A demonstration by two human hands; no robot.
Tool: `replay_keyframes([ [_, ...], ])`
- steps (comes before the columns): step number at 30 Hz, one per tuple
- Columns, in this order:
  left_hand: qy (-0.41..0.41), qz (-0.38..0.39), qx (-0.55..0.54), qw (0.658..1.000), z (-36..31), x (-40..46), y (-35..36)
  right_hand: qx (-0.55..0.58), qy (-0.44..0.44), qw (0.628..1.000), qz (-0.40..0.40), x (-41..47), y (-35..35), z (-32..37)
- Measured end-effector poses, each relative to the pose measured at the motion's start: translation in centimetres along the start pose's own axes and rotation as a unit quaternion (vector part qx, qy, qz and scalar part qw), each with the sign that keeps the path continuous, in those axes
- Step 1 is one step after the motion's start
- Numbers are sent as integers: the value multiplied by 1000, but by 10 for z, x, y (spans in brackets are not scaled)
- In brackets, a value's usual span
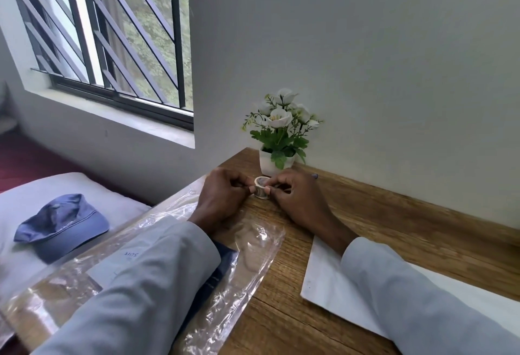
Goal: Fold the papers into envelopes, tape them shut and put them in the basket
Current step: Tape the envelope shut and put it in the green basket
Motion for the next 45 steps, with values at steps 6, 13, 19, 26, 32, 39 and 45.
replay_keyframes([
  [6,-2,53,7,999,-2,1,-5,-13,-10,1000,-3,-3,0,1],
  [13,5,88,4,996,-9,2,-13,9,37,999,19,0,-2,3],
  [19,112,63,43,991,-23,-4,-12,99,41,994,17,5,-30,17],
  [26,189,92,36,977,-53,-13,-9,91,20,994,53,-13,-73,32],
  [32,199,140,-14,970,-81,-31,3,165,70,984,21,-44,-110,43],
  [39,127,270,-206,932,-130,-58,44,335,169,924,-71,-107,-166,34],
  [45,185,363,-110,907,-169,-77,92,320,229,912,-119,-165,-208,17],
])
Point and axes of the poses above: each hand's wrist, its own x-axis towards the middle knuckle, its own y-axis out of the palm, z = x × y, the point moved 1 cm from there along x, towards the middle knuckle, and after that the axes turned 1 degree about z, right-handed, at the moved point
